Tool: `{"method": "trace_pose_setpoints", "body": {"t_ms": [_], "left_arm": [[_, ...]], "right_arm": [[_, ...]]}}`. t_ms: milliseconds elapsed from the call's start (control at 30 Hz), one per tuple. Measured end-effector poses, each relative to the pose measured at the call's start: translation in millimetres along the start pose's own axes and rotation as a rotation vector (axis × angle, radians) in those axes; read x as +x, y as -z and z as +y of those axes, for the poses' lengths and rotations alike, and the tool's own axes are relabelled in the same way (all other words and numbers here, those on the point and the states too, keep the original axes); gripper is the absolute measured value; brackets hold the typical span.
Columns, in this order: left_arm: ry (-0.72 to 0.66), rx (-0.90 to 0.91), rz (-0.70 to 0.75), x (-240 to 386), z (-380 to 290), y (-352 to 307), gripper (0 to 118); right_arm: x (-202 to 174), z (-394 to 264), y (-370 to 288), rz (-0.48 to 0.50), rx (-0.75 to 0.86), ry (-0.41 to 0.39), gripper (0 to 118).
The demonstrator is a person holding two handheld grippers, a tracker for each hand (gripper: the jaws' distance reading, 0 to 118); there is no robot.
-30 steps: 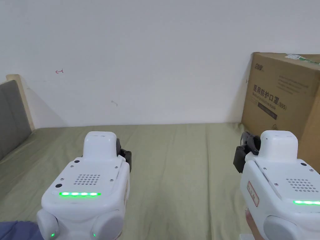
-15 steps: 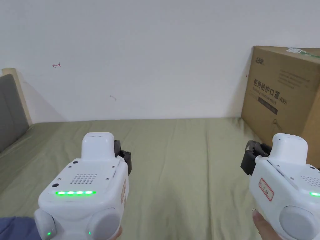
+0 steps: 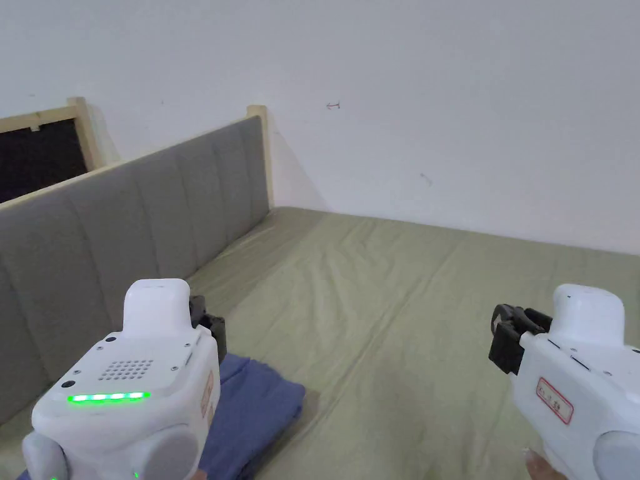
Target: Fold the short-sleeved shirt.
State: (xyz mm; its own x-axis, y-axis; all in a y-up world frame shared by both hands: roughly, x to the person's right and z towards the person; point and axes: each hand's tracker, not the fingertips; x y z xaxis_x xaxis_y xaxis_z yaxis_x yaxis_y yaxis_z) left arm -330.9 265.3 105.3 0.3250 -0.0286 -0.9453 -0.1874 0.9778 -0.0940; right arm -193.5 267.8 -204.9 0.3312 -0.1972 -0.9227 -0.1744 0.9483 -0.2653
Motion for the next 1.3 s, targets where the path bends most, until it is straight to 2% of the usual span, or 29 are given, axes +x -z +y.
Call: {"method": "trace_pose_setpoints", "body": {"t_ms": [100, 200, 367, 467, 500, 533, 567, 600, 633, 733, 833, 900, 933, 1000, 1133, 1200, 1233, 1267, 1300], "left_arm": [[-0.022, -0.027, 0.02, -25.9, -6.7, -1.6, 3], [-0.059, -0.076, 0.019, -53.5, -10.4, 9.0, 3], [-0.123, -0.433, -0.077, -109.2, -30.7, 85.9, 3], [-0.06, -0.614, -0.095, -124.8, -66.6, 130.6, 7], [-0.034, -0.652, -0.086, -123.6, -78.5, 139.9, 15], [-0.027, -0.687, -0.084, -125.3, -91.6, 151.9, 36], [-0.047, -0.734, -0.087, -127.4, -106.9, 165.7, 79], [-0.079, -0.781, -0.078, -128.6, -120.3, 176.9, 105], [-0.113, -0.803, -0.07, -127.5, -134.0, 185.5, 118], [-0.146, -0.827, -0.026, -125.5, -163.5, 214.3, 118], [-0.056, -0.938, 0.057, -123.1, -193.0, 240.6, 118], [-0.001, -1.009, 0.031, -122.7, -210.0, 251.3, 118], [-0.025, -0.969, 0.025, -123.0, -204.5, 248.0, 118], [-0.058, -1.004, 0.033, -122.1, -203.2, 256.1, 118], [-0.029, -0.999, 0.036, -118.3, -197.5, 249.0, 118], [-0.019, -0.91, 0.007, -119.5, -191.4, 234.0, 115], [0.016, -0.853, 0.008, -116.7, -186.5, 225.3, 105], [0.026, -0.79, -0.006, -115.6, -180.0, 214.9, 79], [0.042, -0.773, 0.009, -119.4, -174.2, 205.6, 47]], "right_arm": [[-18.8, 0.2, 10.8, 0.047, -0.017, 0.019, 0], [-21.6, -1.5, 14.6, 0.063, -0.042, 0.02, 0], [-1.9, -12.0, 11.7, 0.059, -0.103, -0.029, 0], [14.1, -21.3, 12.9, 0.007, -0.14, -0.053, 0], [19.5, -23.9, 14.4, -0.005, -0.155, -0.045, 0], [24.0, -27.1, 15.4, -0.019, -0.172, -0.035, 0], [29.5, -30.2, 17.1, -0.033, -0.192, -0.017, 0], [33.9, -32.6, 18.6, -0.04, -0.207, -0.003, 0], [38.4, -35.1, 19.9, -0.048, -0.222, 0.006, 0], [45.9, -41.5, 22.4, -0.068, -0.252, 0.002, 0], [49.0, -47.2, 24.9, -0.076, -0.28, -0.022, 0], [49.3, -50.1, 26.5, -0.072, -0.292, -0.031, 0], [48.6, -51.5, 27.4, -0.068, -0.298, -0.031, 0], [47.6, -53.2, 28.9, -0.057, -0.307, -0.021, 0], [44.6, -56.5, 32.2, -0.029, -0.311, 0.004, 0], [43.5, -57.1, 33.0, -0.019, -0.318, 0.005, 0], [42.9, -57.1, 32.7, -0.014, -0.32, 0.003, 0], [42.5, -56.9, 31.5, -0.01, -0.321, 0.0, 0], [42.5, -56.3, 29.4, -0.006, -0.32, -0.004, 0]]}}
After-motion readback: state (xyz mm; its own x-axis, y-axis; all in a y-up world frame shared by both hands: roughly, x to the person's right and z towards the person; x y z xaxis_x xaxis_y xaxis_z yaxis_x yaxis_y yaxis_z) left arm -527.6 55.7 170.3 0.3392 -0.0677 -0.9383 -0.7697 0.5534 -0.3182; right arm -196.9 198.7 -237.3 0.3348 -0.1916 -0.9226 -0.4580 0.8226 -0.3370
